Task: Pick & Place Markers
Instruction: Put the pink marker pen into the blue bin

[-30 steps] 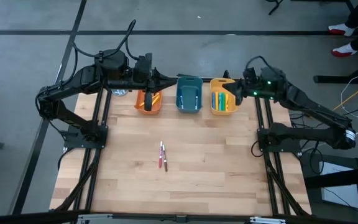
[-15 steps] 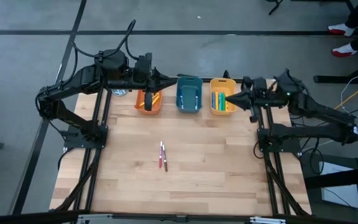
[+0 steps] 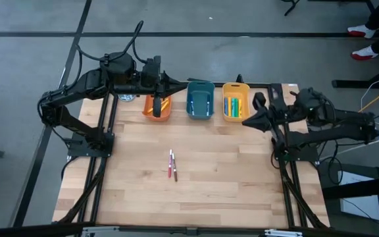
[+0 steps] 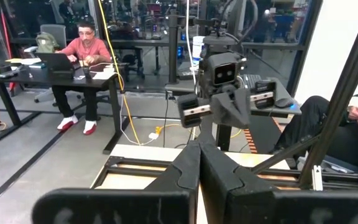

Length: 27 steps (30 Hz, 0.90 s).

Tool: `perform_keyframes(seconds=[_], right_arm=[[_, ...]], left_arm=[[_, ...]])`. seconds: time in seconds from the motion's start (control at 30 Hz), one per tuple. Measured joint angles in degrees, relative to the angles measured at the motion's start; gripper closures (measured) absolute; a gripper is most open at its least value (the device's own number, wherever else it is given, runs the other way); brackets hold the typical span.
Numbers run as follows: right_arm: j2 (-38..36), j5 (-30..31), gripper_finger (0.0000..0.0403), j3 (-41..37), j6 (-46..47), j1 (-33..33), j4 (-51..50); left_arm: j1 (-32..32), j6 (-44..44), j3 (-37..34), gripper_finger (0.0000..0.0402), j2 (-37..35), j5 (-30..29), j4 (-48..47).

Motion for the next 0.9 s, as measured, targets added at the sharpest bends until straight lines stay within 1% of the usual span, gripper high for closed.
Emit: perform_keyframes(seconds=[0.13, 0.2, 0.37, 0.47, 0.63, 0.8, 0.9], right_arm=[[-0.33, 0.02, 0.0402, 0.00, -2.48, 3.36, -0.13], [-0.45, 1.20, 0.0402, 0.00, -3.55, 4.85, -0.66], [-1.40, 9.20, 0.0402, 0.00, -6.38, 8.05, -5.24], [-2.38, 12.72, 0.0402, 0.00, -8.11, 9.34, -7.67], [-5.56, 16.11, 0.0403, 0.00, -9.93, 10.19, -10.76], [-9.13, 17.92, 0.0403, 0.00, -11.17, 10.34, -12.28], [-10.76, 19.21, 0.0403, 0.00, -11.47, 10.32, -15.24]], left_arm=[[0.00, -0.20, 0.00, 0.0399, 0.00, -0.01, -0.01], [-0.01, -0.37, 0.00, 0.0396, 0.00, -0.01, -0.01], [0.01, -0.58, 0.00, 0.0395, 0.00, 0.00, -0.03], [-0.01, -0.93, 0.00, 0.0399, 0.00, 0.00, -0.04], [-0.01, -0.94, 0.00, 0.0398, 0.00, -0.01, -0.05], [0.01, -0.94, 0.00, 0.0395, 0.00, 0.01, -0.05], [0.00, -0.94, 0.00, 0.0398, 0.00, 0.01, -0.05]])
